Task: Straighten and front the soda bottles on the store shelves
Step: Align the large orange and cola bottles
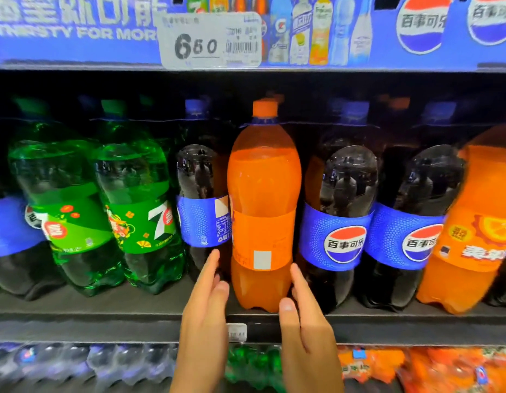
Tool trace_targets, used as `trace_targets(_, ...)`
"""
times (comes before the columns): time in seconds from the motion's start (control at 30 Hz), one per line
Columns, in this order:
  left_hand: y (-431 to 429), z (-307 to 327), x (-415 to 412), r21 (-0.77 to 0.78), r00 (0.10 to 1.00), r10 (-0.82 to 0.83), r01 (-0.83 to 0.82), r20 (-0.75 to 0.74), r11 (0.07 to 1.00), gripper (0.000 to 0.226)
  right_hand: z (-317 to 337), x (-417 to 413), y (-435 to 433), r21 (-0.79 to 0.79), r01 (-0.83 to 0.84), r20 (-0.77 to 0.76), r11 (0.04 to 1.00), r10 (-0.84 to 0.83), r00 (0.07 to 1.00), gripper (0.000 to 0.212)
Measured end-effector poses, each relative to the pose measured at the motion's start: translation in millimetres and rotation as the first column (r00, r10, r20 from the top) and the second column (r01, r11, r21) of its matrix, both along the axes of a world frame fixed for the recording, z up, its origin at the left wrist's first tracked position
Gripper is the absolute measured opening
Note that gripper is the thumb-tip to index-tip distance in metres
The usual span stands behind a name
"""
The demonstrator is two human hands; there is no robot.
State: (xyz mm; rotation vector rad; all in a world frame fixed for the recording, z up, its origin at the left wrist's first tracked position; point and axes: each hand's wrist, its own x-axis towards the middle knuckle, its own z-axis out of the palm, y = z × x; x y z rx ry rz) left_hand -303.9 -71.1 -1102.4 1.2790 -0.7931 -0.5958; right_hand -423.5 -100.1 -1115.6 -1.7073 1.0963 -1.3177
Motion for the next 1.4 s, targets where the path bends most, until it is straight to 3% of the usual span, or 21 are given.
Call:
trace_targets(0.1,-4.6,-1.8,-6.0,0.036,0.993,-0.102,0.104,-0.058,0.994,0.042,4.4,2.3,-3.6,0.157,-0.139,0.101,0.978,0.124,0.987,0.049)
trace_targets(0.17,-1.1,-2.7,-7.4,0.036,0.999,-0.042,0.043,-0.026,0.998,0.033,7.0,-0.3,-6.9,0.185,-0.129,0.091,0.974,0.114,0.989,0.05)
trace_targets(0.27,-1.2,-3.3,3.3,0.047,1.0,-0.01,0.011,-0.008,0.999,0.031,4.6,-4.2,1.0,0.027,0.003,-0.038,1.0,-0.002,0.999,0.046)
trace_targets(0.33,-0.9,-5.2,1.3,0.066,0.997,-0.071,0.07,0.017,0.995,0.033,1.7,-4.1,5.9,0.064,-0.075,-0.05,0.995,0.078,0.996,0.052)
trace_targets(0.43,4.9,-9.3,-10.4,0.083,0.99,-0.045,0.033,0.137,0.996,0.038,4.1,-7.4,-0.7,0.113,-0.226,-0.049,0.968,0.233,0.971,0.068)
trace_targets(0.57,-2.8,-10.4,-6.5,0.055,0.987,0.045,-0.054,0.153,0.997,0.044,1.7,-16.2,-2.4,-0.102,-0.078,-0.114,0.992,0.066,0.991,0.059)
trace_targets(0.7,-2.7,-11.9,-16.3,0.054,0.979,0.056,-0.067,0.194,0.996,0.04,-1.7,-15.8,1.9,0.011,-0.214,-0.154,0.977,0.213,0.965,0.076)
trace_targets(0.83,-1.2,-12.0,-10.8,0.054,0.981,0.075,-0.086,0.181,0.995,0.033,-3.4,-19.8,4.3,-0.084,-0.121,-0.159,0.989,0.107,0.981,0.069)
trace_targets(1.0,2.7,-13.4,-18.4,0.028,0.966,0.008,-0.016,0.258,0.999,0.048,-6.4,-16.9,6.4,-0.055,-0.205,-0.233,0.977,0.187,0.954,0.083)
trace_targets(1.1,5.1,-16.2,-17.3,0.039,0.975,-0.014,0.006,0.223,0.999,0.049,-4.3,-18.2,1.9,-0.008,-0.212,-0.186,0.977,0.207,0.96,0.078)
trace_targets(1.27,3.6,-14.8,-14.3,-0.01,0.972,-0.026,0.029,0.232,1.0,0.049,-8.2,-16.9,2.0,-0.091,-0.229,-0.285,0.969,0.195,0.939,0.078)
trace_targets(1.4,6.5,-25.3,-21.7,-0.002,0.952,0.029,-0.03,0.306,1.0,0.049,-8.3,-16.2,-3.3,-0.121,-0.198,-0.266,0.973,0.16,0.951,0.076)
